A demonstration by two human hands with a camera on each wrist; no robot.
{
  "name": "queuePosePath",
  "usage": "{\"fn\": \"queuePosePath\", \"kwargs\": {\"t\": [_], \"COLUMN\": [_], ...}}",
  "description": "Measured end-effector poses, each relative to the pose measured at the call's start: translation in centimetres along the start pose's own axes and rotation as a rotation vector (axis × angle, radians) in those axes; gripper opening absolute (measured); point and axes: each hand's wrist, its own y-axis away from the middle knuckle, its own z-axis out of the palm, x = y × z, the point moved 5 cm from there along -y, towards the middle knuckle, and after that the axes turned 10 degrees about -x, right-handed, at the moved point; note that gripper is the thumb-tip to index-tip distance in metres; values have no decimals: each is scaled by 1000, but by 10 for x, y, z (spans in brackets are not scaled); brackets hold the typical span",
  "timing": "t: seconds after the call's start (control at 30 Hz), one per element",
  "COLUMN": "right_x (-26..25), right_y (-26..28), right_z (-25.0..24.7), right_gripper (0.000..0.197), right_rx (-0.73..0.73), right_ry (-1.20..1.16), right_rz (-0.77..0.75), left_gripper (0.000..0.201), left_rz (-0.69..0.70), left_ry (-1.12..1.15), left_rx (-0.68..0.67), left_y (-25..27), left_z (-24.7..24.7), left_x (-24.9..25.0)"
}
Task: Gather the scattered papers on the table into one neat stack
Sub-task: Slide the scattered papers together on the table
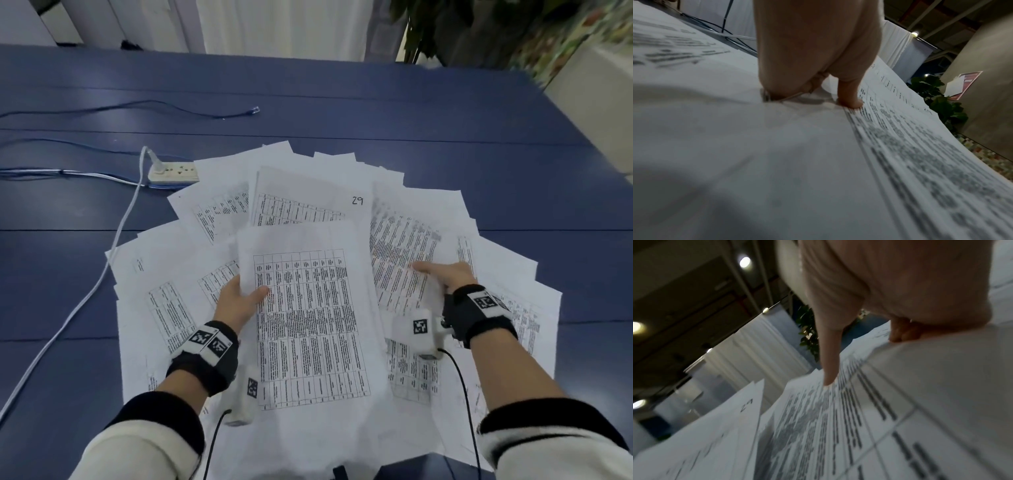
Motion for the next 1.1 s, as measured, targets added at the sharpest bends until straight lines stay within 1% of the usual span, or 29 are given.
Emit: {"fn": "queuePosePath", "kwargs": {"t": [0.07,0.1,0.13,0.17,0.2,0.23,0.3,0.33,0.4,0.5,0.57,0.6,0.67,0.7,0.73,0.77,0.8,0.83,0.87,0.9,0.93,1.0,1.1], "right_x": [-1,-3,-5,-9,-15,-21,-29,-30,-31,-25,-20,-17,-10,-7,-5,-3,-1,1,4,5,5,5,-1], "right_y": [9,12,14,15,18,22,31,35,43,65,82,91,102,104,104,105,103,101,97,96,96,99,108], "right_z": [2,6,11,18,26,35,49,51,56,67,75,80,86,88,90,91,91,90,87,85,82,84,98], "right_gripper": [61,69,80,83,74,60,35,30,26,30,31,36,57,63,62,55,48,43,42,43,46,50,48], "right_rx": [-70,-83,-59,-31,-1,24,9,-11,-105,-253,-312,-353,-370,-364,-358,-344,-313,-284,-257,-231,-210,-215,-260], "right_ry": [6,67,156,249,303,313,198,147,113,142,96,58,-11,16,70,116,149,169,150,121,100,93,136], "right_rz": [17,23,17,-16,-87,-181,-287,-299,-316,-297,-294,-281,-249,-273,-302,-346,-359,-380,-374,-369,-358,-340,-343], "left_gripper": [46,46,45,45,45,44,43,44,48,48,52,54,58,61,62,62,61,63,67,72,75,74,60], "left_rz": [3,6,7,1,-1,-4,-6,-1,13,15,-20,-38,-63,-69,-90,-114,-148,-194,-252,-299,-323,-325,-226], "left_ry": [34,45,52,50,50,48,39,36,40,42,-26,-55,-109,-170,-269,-378,-455,-486,-466,-433,-408,-362,-270], "left_rx": [1,3,6,10,10,7,11,15,36,58,-10,-52,-116,-127,-111,-58,23,113,195,254,285,263,186], "left_y": [-1,-2,-2,-2,-3,-2,1,3,6,11,15,18,24,26,28,30,33,37,41,45,46,42,31], "left_z": [0,1,3,6,9,12,15,14,9,5,14,19,28,29,24,14,1,-15,-31,-43,-51,-54,-44], "left_x": [0,2,3,5,6,8,11,12,13,10,3,-2,-6,-7,-9,-9,-12,-16,-23,-31,-38,-43,-36]}}
